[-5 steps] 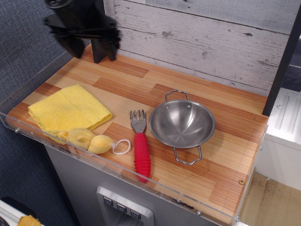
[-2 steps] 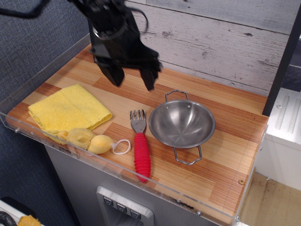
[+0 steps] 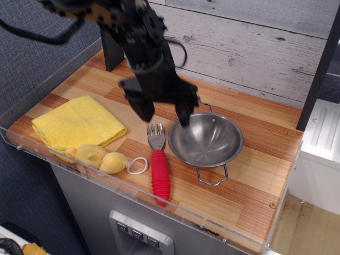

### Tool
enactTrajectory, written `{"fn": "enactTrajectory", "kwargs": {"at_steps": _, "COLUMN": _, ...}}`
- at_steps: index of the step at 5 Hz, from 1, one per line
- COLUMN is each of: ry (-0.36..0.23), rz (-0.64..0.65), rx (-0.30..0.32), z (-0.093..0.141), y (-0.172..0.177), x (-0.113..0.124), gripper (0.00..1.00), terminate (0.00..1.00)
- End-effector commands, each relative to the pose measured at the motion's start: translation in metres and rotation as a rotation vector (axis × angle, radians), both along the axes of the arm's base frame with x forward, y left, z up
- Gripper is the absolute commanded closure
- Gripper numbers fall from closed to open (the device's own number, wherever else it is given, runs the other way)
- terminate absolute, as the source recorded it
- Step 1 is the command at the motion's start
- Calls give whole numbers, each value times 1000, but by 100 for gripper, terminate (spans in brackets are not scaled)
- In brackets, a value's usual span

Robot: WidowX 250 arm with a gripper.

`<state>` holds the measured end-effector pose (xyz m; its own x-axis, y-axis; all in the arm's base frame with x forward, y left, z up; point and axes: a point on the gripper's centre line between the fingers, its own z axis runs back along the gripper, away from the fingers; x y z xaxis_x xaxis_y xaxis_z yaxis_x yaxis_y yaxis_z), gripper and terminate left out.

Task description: Move the pan to above the yellow cloth

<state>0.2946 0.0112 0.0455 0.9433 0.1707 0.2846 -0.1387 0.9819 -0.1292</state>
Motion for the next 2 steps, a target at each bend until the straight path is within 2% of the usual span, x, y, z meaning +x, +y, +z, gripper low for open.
{"fn": "enactTrajectory", "kwargs": {"at_steps": 1, "ry": 6, "rz": -25, "rx": 36, "z": -13, "y": -7, "x": -10, "gripper": 0, "terminate": 0}}
{"fn": "enactTrajectory", "kwargs": {"at_steps": 2, "ry": 24, "rz": -42, "rx": 73, "z": -28, "y": 0, "x": -11, "gripper": 0, "terminate": 0}}
